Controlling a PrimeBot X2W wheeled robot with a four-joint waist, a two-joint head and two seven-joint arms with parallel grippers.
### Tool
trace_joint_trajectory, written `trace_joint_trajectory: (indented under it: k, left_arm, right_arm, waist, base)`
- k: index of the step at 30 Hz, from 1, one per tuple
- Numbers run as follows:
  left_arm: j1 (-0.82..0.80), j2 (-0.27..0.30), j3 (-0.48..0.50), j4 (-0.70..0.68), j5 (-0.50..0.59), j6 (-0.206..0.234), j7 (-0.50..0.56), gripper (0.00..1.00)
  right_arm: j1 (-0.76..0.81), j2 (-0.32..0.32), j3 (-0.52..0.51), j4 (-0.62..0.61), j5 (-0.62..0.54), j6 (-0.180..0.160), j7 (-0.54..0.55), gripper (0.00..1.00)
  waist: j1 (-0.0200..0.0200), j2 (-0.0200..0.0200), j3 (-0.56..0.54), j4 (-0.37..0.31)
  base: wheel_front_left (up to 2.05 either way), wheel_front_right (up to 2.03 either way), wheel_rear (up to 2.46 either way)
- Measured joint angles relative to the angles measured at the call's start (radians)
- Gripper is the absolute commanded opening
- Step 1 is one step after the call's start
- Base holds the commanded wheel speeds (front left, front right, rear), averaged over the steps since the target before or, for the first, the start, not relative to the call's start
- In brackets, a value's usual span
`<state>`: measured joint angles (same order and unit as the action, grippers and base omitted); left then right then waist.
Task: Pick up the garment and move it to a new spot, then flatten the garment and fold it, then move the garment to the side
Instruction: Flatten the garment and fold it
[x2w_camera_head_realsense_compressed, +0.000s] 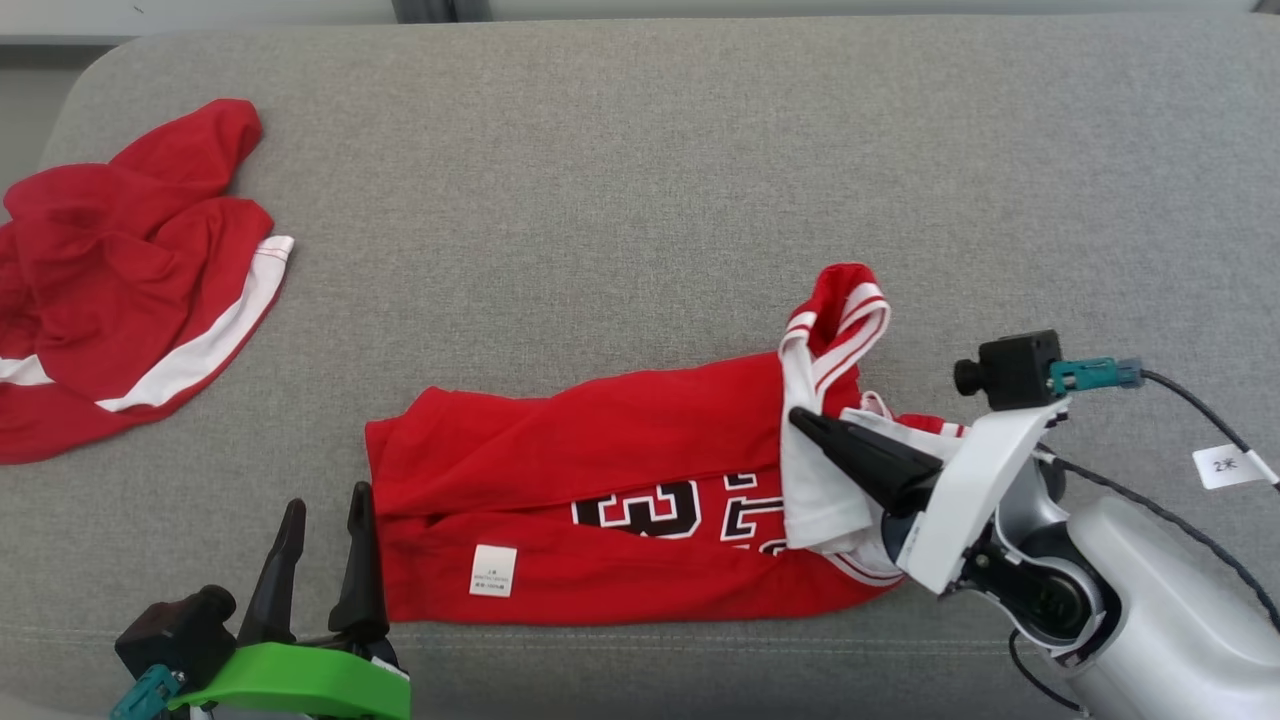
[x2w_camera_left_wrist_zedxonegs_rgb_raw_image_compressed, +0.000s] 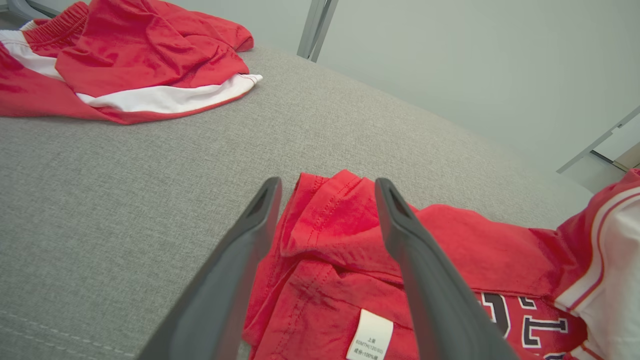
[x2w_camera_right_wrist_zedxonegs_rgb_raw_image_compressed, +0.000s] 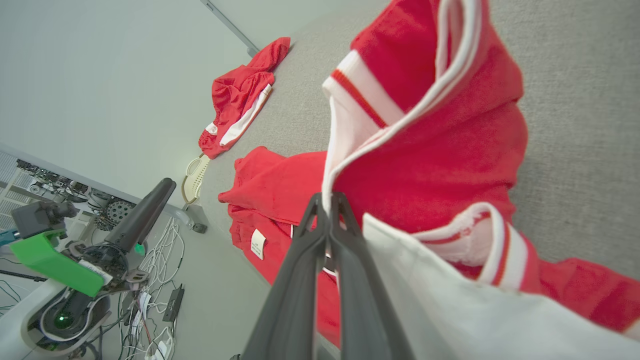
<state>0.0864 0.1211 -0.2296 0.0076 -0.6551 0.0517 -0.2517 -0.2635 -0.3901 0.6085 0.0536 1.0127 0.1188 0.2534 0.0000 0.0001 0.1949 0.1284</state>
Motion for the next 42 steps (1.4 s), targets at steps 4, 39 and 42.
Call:
trace_joint_trajectory:
  k: [4,39,42]
  left_arm:
    - [0.000,-0.004,-0.001,0.009,0.000,-0.007,0.000,0.94]
    - [-0.063,-0.028,-0.051,0.045,0.001,-0.034,0.000,0.95]
    - [-0.068,-0.035,-0.057,0.047,0.001,-0.034,0.000,0.94]
  right_arm:
    - [0.000,0.046,0.030,-0.014,0.005,-0.016,0.013,0.00]
    - [-0.142,0.309,0.157,0.201,-0.046,-0.155,-0.002,0.00]
    - [-0.155,0.312,0.171,0.222,-0.046,-0.156,-0.002,0.00]
  waist:
    - [0.0000,0.0000,-0.011,0.007]
    - [0.0000,0.0000,-0.009,0.182]
    - [0.0000,0.0000,-0.013,0.195]
  base:
    - [0.00,0.00,0.00]
    - [0.00,0.00,0.00]
    - [0.00,0.00,0.00]
